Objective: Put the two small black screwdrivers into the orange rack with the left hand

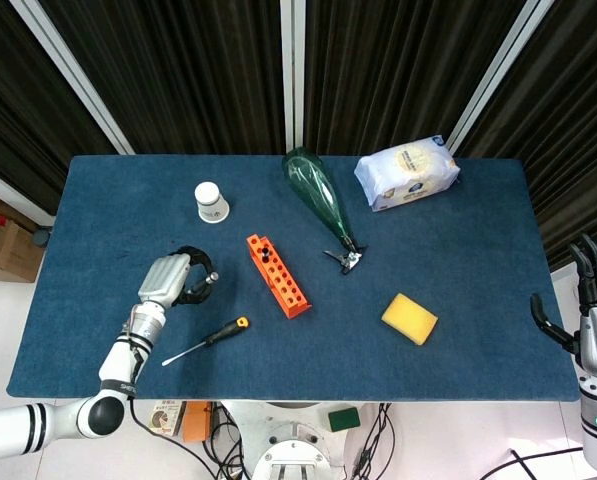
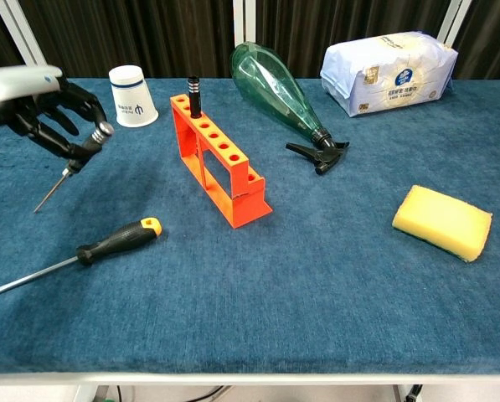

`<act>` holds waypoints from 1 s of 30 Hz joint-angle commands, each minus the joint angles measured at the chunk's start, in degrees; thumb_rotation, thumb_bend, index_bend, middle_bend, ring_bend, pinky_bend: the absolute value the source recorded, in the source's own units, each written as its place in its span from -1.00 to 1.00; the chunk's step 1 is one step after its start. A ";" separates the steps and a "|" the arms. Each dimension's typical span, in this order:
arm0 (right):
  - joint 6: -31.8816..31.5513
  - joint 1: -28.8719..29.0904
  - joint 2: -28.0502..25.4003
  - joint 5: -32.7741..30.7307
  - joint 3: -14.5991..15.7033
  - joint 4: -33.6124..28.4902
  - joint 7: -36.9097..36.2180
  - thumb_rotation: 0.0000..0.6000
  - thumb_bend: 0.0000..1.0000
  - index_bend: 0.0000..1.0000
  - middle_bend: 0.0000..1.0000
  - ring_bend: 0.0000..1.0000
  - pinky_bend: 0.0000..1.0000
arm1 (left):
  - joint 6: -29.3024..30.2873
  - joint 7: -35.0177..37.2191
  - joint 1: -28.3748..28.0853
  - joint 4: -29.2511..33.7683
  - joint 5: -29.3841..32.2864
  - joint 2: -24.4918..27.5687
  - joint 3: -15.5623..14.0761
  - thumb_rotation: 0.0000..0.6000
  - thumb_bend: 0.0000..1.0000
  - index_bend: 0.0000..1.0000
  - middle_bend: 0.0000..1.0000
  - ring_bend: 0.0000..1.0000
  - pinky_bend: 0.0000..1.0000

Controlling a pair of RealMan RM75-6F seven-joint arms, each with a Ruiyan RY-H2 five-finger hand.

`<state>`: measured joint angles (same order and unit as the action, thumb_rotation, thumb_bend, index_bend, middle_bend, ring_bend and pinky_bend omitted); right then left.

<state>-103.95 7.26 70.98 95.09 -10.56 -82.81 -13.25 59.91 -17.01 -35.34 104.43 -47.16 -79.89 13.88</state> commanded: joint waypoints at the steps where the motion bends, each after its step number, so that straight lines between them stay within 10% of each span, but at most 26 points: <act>1: -0.11 0.02 -0.06 0.22 0.04 -0.20 0.21 1.00 -0.26 -1.00 -1.00 -1.00 -1.00 | 0.14 2.21 0.69 1.97 -1.40 1.63 0.54 1.00 -0.24 0.17 -0.36 -0.65 -0.49; 18: -0.70 0.06 -0.13 1.54 0.39 -1.52 1.40 1.00 -0.26 -1.00 -1.00 -1.00 -1.00 | 1.55 12.91 3.58 12.98 -11.02 8.40 1.42 1.00 -0.24 0.23 -0.18 -0.55 -0.43; 30: -1.28 -0.08 -0.63 1.77 0.17 -2.25 1.45 1.00 -0.26 -1.00 -1.00 -1.00 -1.00 | 3.95 8.03 1.74 18.97 -14.34 8.93 1.19 1.00 -0.24 0.24 -0.02 -0.52 -0.41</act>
<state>-105.22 7.19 70.36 96.84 -10.40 -85.05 -11.79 63.51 -8.04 -33.05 122.63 -61.32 -70.88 14.99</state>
